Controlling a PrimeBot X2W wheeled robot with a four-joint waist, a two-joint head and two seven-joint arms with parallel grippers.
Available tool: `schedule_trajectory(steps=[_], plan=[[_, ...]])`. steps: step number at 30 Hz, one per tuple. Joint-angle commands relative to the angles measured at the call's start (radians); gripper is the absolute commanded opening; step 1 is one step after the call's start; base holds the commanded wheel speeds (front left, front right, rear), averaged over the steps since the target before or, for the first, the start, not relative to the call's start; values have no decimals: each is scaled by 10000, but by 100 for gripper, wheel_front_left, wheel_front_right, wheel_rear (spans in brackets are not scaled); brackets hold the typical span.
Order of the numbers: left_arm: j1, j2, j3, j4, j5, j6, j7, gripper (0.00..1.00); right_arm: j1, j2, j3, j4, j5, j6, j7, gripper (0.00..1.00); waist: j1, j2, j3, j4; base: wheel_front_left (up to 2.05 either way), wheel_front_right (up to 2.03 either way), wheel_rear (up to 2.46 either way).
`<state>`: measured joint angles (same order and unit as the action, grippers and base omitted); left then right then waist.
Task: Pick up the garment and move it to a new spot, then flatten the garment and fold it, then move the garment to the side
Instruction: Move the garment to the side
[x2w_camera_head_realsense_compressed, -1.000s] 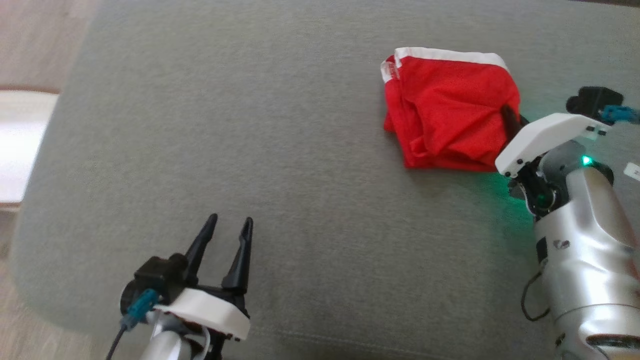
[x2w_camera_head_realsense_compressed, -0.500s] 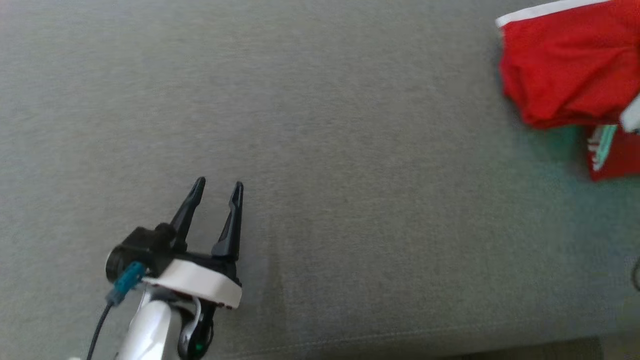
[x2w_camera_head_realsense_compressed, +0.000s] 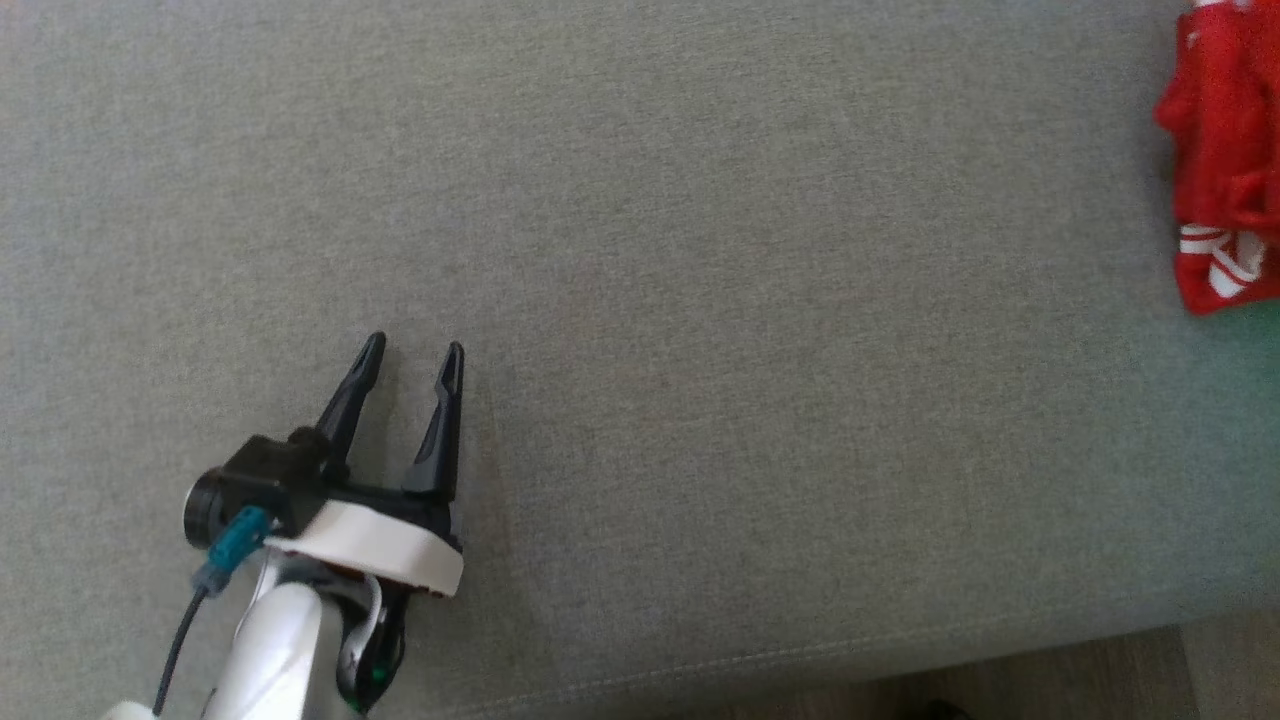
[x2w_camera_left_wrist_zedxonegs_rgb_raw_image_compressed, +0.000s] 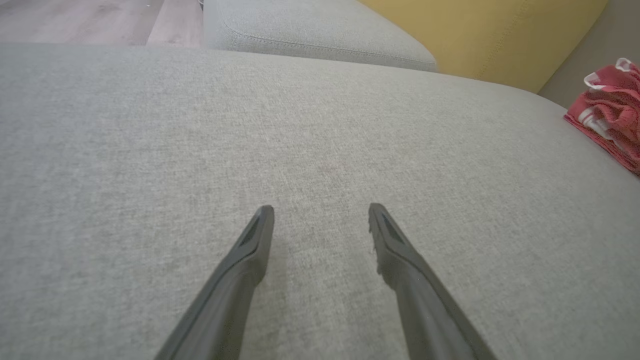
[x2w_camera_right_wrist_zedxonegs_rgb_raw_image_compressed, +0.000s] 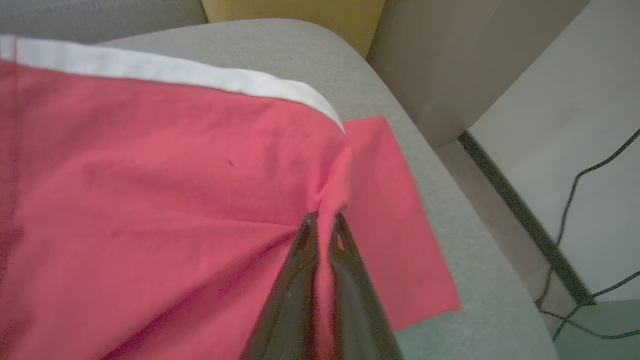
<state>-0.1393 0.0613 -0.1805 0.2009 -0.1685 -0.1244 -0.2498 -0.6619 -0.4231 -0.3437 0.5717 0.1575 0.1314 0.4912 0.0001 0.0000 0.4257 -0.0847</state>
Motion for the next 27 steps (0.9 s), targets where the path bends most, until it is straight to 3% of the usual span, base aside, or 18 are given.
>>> schedule_trajectory(steps=[1, 6, 11, 15, 20, 27], plan=[[-291, 151, 338, -247, 86, -45, -120, 100, 73, -469, -32, -304, -308, -7, -126, 100, -1, 0, 27, 34, 0, 0, 0], [-364, 127, 298, -212, 90, -54, -120, 100, 33, -662, -467, -151, -2228, -7, -1488, 100, -1, 0, -45, 192, 0, 0, 0], [-85, 75, 383, -172, 39, -58, -120, 100, 217, -273, -549, -411, -2984, -7, -2784, 100, -1, 0, -686, 307, 0, 0, 0], [181, 9, 618, -128, -67, -51, -120, 100, 908, 110, -112, -1296, -2784, -7, -3442, 100, -1, 0, -1345, 472, 0, 0, 0], [554, -41, 924, 150, -257, -29, -120, 100, 2432, 661, 414, -2985, -1748, -7, -3732, 100, -1, 0, -2237, 755, 0, 0, 0], [954, -62, 1474, 468, -310, -10, -120, 100, 4491, 2009, 1717, -5136, -951, -7, -4322, 100, -1, 0, -3126, 922, 0, 0, 0]])
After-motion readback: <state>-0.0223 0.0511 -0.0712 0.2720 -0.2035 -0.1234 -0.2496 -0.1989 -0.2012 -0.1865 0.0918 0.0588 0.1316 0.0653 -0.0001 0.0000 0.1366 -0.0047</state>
